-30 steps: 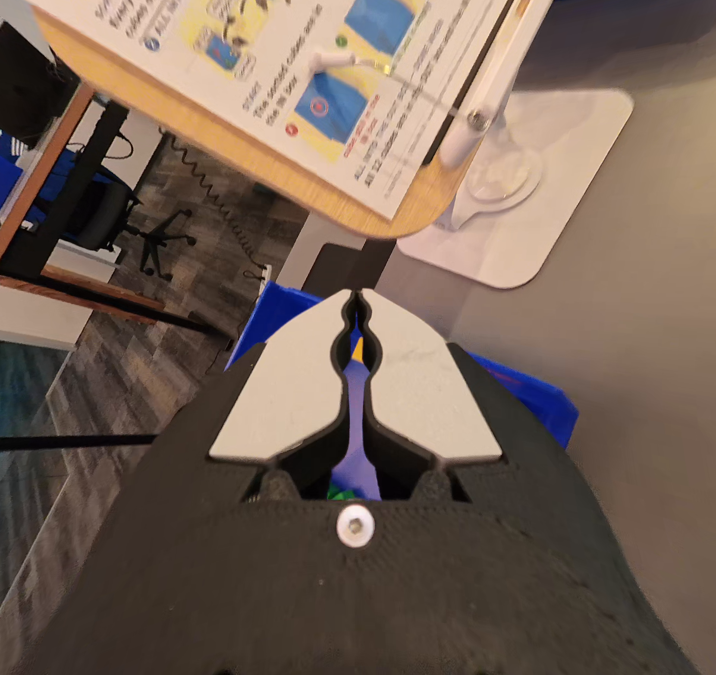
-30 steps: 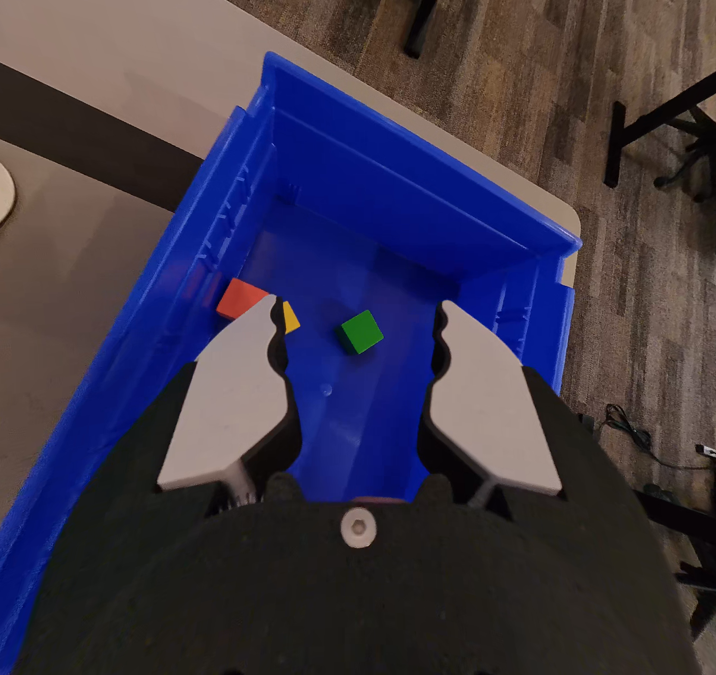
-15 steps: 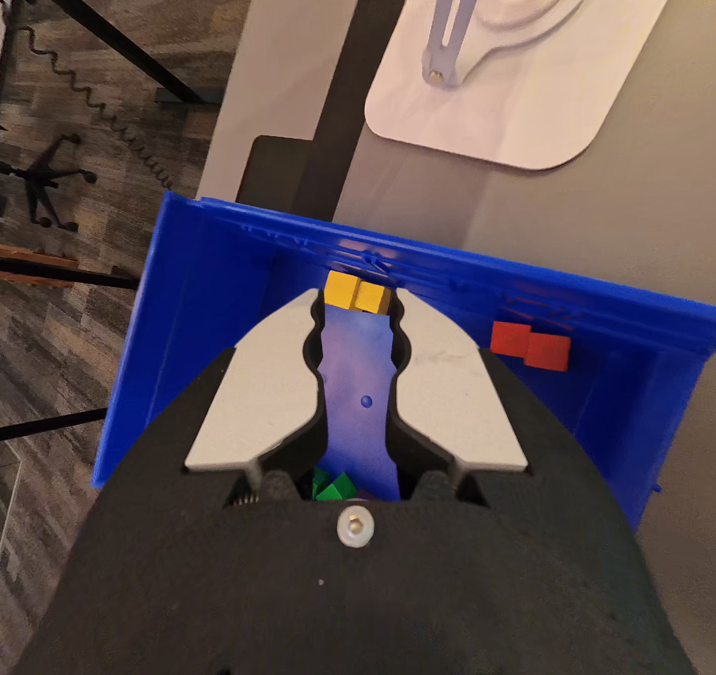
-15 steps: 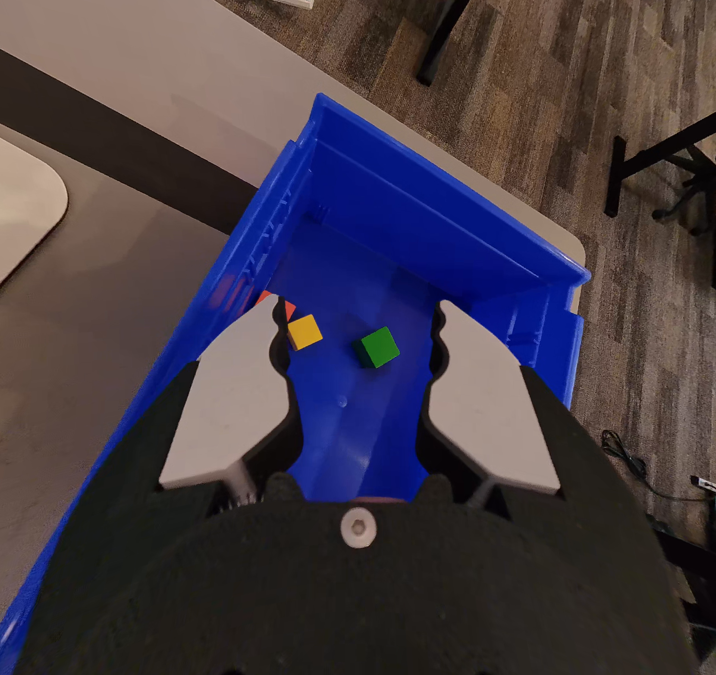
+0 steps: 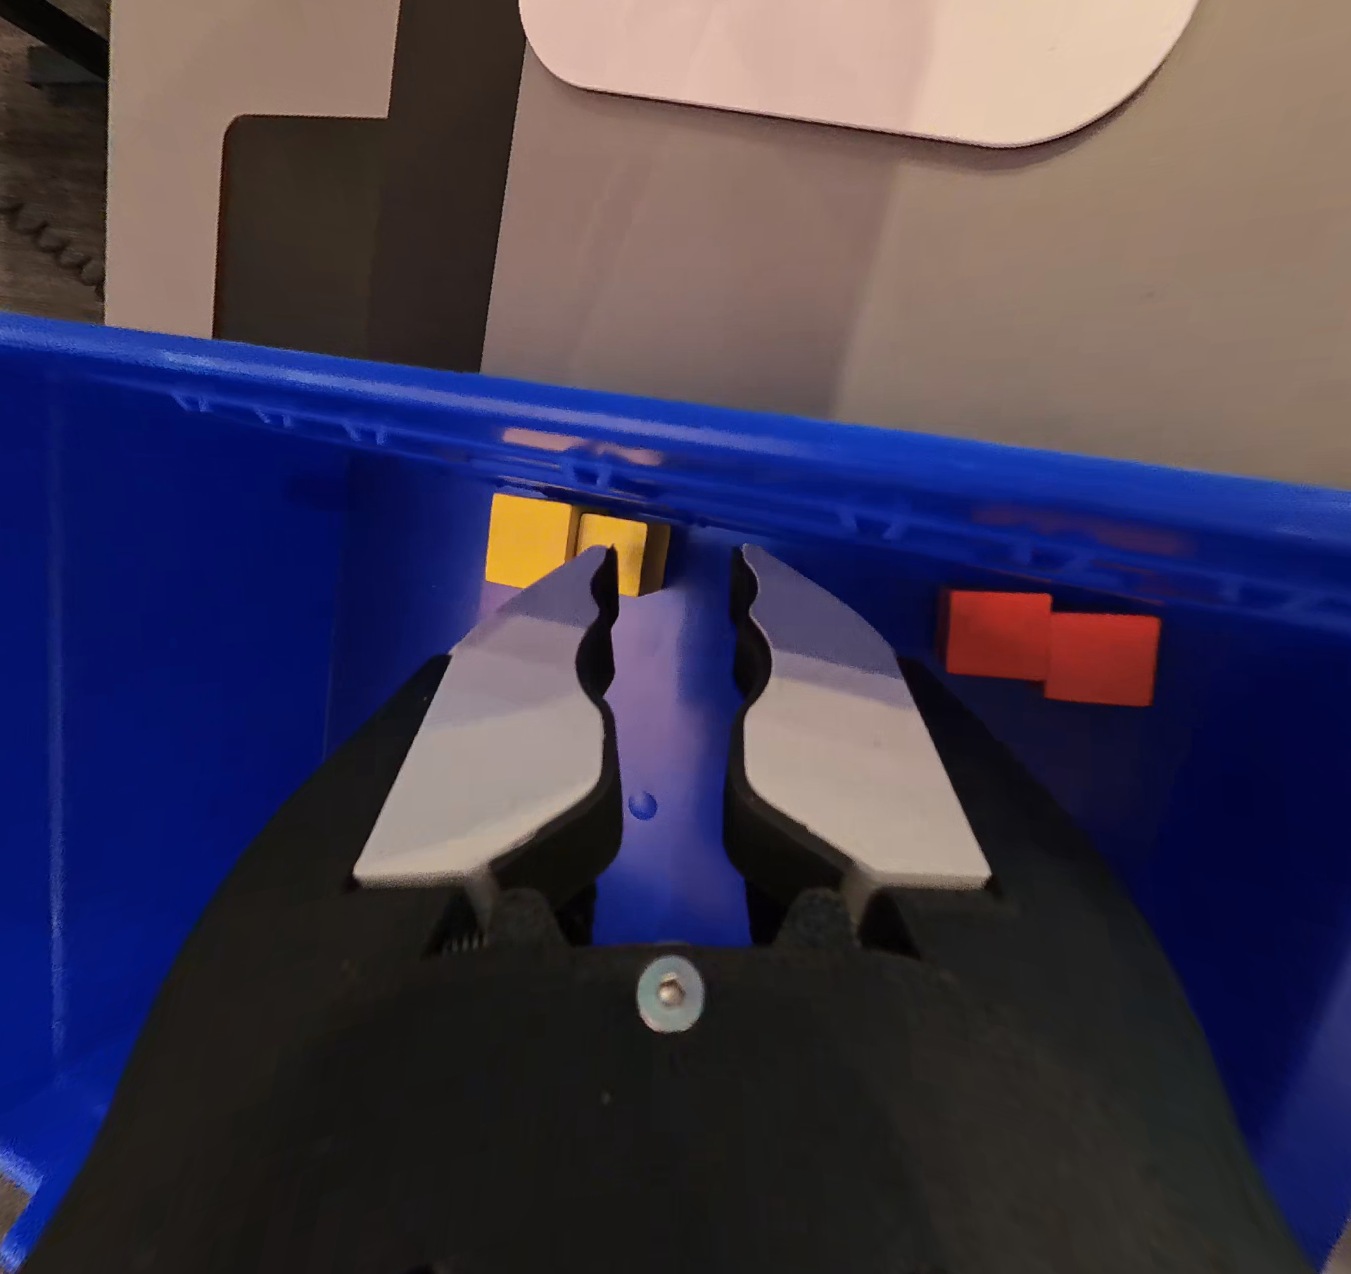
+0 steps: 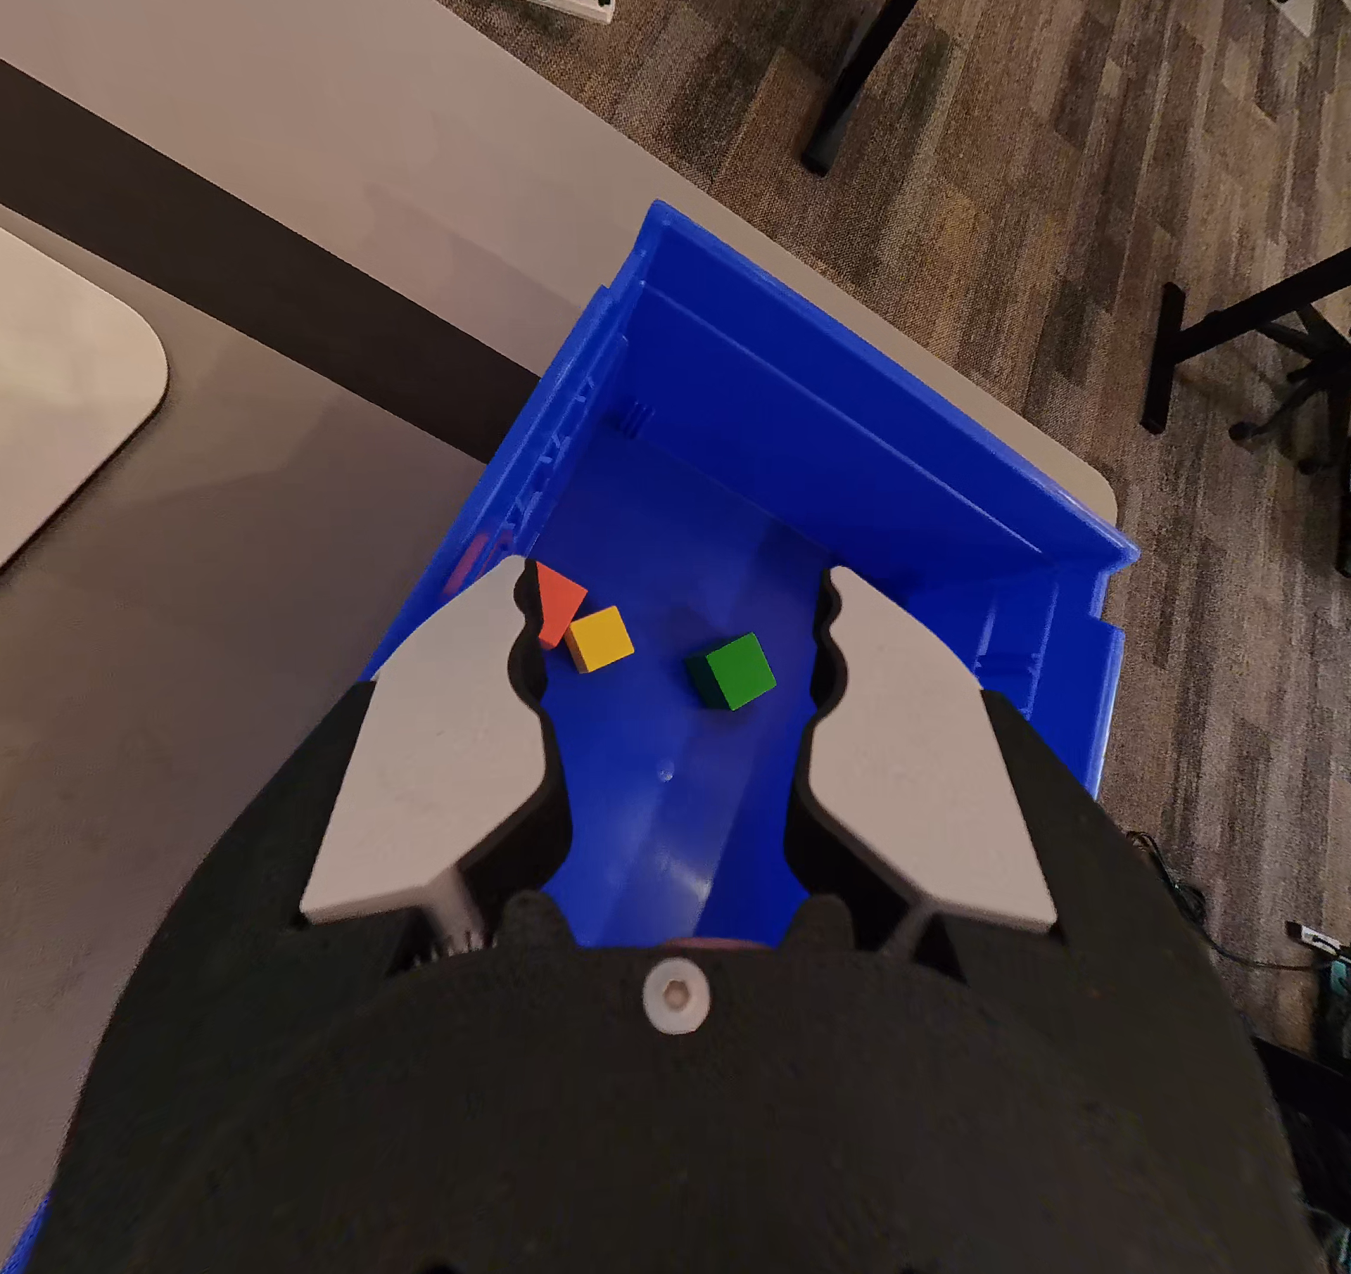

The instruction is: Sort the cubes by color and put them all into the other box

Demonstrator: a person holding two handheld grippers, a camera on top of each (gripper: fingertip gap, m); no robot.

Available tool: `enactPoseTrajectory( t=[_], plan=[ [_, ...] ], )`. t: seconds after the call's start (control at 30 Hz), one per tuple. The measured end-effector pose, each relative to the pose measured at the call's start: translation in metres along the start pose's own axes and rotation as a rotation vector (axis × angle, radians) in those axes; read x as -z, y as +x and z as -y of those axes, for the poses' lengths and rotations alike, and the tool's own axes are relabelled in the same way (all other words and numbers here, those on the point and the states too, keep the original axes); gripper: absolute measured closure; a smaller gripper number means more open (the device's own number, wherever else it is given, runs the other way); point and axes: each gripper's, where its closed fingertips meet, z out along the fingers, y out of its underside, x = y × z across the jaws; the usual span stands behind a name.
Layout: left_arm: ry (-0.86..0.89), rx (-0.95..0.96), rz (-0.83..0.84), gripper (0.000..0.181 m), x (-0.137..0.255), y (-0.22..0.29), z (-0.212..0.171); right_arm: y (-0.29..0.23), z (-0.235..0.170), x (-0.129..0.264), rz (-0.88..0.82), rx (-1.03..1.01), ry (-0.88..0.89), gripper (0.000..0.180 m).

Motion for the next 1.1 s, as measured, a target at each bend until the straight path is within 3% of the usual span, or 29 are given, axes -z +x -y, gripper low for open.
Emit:
enactPoseTrajectory(
  t=[0.83, 1.1],
  plan=[
    [-0.033, 0.011, 0.115, 0.146, -0.018, -0.022, -0.008, -0.007, 0.005, -0.002, 0.002, 0.038, 0.006, 0.108],
    [-0.014, 0.017, 0.1, 0.155, -0.022, -0.019, -0.006, -0.008, 0.005, -0.002, 0.0, 0.044, 0.005, 0.109]
  ],
)
